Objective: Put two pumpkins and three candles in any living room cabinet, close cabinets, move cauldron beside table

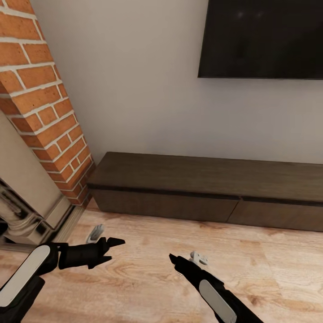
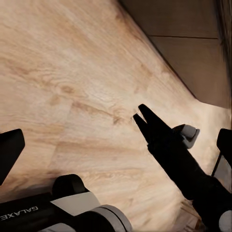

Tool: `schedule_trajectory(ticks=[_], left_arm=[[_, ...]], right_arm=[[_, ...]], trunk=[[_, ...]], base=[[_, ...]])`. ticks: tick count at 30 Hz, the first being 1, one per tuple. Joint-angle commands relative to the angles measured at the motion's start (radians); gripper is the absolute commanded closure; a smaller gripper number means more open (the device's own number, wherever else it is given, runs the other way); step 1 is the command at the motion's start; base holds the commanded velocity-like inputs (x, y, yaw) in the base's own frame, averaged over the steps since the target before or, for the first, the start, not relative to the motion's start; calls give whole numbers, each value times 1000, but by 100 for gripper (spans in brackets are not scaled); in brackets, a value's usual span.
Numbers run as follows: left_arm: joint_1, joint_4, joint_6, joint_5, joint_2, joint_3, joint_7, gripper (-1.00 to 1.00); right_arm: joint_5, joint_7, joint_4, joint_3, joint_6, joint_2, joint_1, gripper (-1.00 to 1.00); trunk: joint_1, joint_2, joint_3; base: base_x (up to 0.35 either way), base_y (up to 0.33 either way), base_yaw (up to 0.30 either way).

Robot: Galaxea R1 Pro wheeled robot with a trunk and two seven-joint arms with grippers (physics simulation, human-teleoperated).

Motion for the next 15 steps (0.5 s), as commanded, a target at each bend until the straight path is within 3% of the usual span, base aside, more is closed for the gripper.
schedule_trajectory(ticks=[1, 3, 5, 8, 10, 12, 15], left_arm=[[0, 0, 1, 20, 3, 0, 10, -100], [1, -2, 3, 30, 7, 2, 10, -100], [3, -3, 4, 47, 11, 2, 9, -100], [4, -2, 4, 74, 13, 3, 9, -100], [4, -3, 5, 89, 14, 3, 9, -100], [4, -3, 6, 114, 13, 3, 9, -100], [4, -3, 6, 137, 13, 2, 9, -100]], right_arm=[[-10, -8, -19, -17, 1, -6, -1, -100], [-13, -6, -34, -83, 3, -11, -1, -100], [-15, -1, -46, -199, 10, -14, -1, -100], [-17, 44, -56, -318, 21, -17, -1, -100], [-17, 91, -58, -361, 34, -17, -1, -100], [-17, 182, -59, -399, 51, -19, -1, -100], [-18, 245, -58, -435, 61, -20, -1, -100]], trunk=[[0, 0, -1], [0, 0, -1], [8, -14, -7], [19, -35, -16], [27, -49, -23], [34, -63, -29], [46, -84, -38]], base=[[0, 0, 0], [0, 0, 0], [0, 0, 0], [0, 0, 0], [0, 0, 0], [0, 0, 0], [0, 0, 0]])
